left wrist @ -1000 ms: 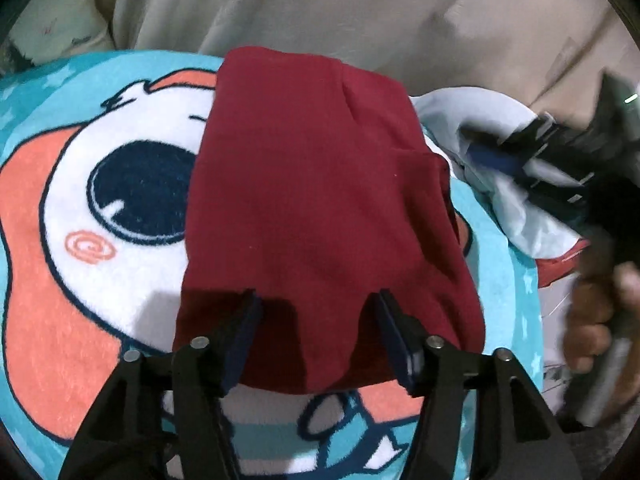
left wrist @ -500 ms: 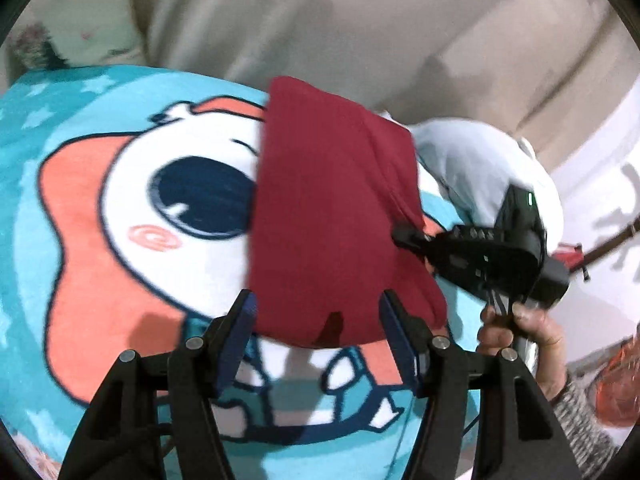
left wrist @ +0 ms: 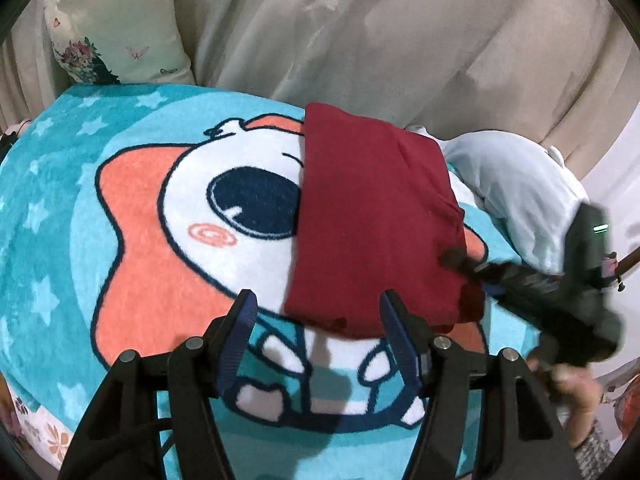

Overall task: Fold small clothes
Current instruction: 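Release the sweater and lift both grippers away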

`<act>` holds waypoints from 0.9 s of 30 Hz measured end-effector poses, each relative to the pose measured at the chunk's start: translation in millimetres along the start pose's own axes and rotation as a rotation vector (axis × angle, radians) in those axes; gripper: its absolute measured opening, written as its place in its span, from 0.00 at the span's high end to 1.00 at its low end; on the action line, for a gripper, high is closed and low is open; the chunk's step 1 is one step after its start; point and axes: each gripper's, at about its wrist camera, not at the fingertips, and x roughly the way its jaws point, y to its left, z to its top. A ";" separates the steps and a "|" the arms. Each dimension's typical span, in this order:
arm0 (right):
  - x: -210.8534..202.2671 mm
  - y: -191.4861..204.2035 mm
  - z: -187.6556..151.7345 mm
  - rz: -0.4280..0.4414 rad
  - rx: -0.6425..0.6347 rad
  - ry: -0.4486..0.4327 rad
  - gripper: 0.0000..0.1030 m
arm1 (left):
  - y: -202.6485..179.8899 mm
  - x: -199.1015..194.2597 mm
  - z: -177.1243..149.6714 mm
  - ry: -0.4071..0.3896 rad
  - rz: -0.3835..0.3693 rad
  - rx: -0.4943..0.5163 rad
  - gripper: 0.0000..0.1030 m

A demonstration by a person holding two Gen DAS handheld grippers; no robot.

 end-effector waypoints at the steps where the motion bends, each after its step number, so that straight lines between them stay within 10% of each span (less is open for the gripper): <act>1: 10.3 -6.8 -3.5 -0.038 0.008 0.032 0.68 | -2.1 -1.7 -1.9 -0.003 0.002 0.005 0.39; 27: -63.6 1.6 -76.6 -0.199 -0.139 -0.062 0.57 | -55.4 -66.7 -52.0 -0.169 0.226 0.200 0.33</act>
